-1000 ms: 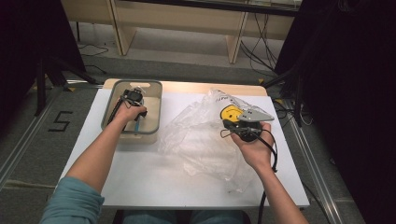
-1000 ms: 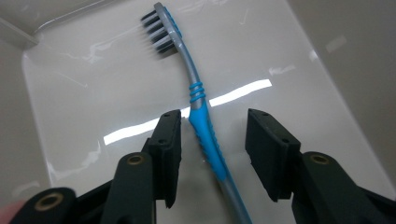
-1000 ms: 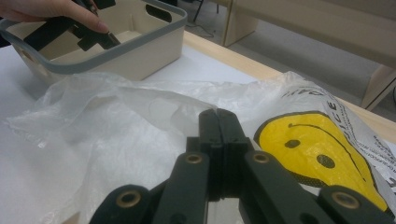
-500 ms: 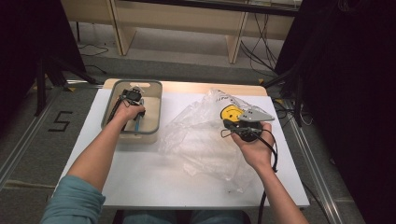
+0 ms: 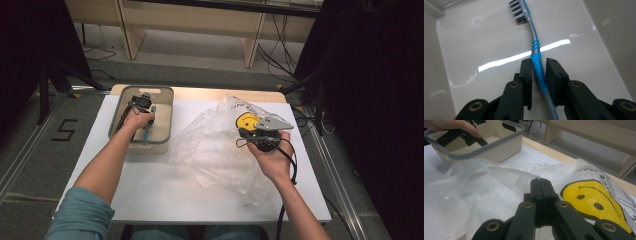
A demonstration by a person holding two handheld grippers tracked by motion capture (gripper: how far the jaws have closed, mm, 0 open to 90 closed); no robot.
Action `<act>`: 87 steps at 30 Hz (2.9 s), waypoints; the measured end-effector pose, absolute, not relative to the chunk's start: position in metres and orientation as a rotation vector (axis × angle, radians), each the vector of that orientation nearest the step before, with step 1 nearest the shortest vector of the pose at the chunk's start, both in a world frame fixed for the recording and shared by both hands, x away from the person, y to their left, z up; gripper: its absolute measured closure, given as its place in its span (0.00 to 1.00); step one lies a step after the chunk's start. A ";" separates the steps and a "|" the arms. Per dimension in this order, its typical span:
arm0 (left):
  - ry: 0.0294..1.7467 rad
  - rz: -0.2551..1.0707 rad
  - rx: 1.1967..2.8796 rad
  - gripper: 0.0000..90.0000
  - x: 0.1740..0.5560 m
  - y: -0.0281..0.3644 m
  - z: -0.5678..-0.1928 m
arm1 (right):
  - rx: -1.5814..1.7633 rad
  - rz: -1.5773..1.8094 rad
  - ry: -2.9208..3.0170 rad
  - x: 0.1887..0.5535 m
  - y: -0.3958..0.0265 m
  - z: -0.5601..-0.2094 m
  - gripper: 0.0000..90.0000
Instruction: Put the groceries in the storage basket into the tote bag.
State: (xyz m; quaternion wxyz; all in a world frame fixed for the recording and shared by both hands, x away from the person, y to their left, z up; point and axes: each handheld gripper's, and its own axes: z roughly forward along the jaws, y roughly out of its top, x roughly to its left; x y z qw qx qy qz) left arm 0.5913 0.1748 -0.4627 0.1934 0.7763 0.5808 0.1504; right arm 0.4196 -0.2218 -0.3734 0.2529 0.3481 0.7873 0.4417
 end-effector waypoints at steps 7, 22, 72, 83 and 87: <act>1.652 0.435 2.181 0.88 0.592 0.176 -0.462 | 0.945 1.201 2.140 0.420 -0.222 -0.373 1.00; 1.652 0.475 2.202 0.90 0.590 0.172 -0.461 | 0.944 1.196 2.144 0.420 -0.221 -0.374 1.00; 1.618 0.505 2.153 0.91 0.588 0.177 -0.452 | 0.937 1.187 2.148 0.420 -0.220 -0.375 1.00; 1.586 0.538 2.104 0.91 0.585 0.179 -0.441 | 0.934 1.190 2.149 0.420 -0.218 -0.375 1.00; 1.585 0.554 2.093 0.91 0.584 0.181 -0.438 | 0.936 1.191 2.149 0.420 -0.217 -0.376 1.00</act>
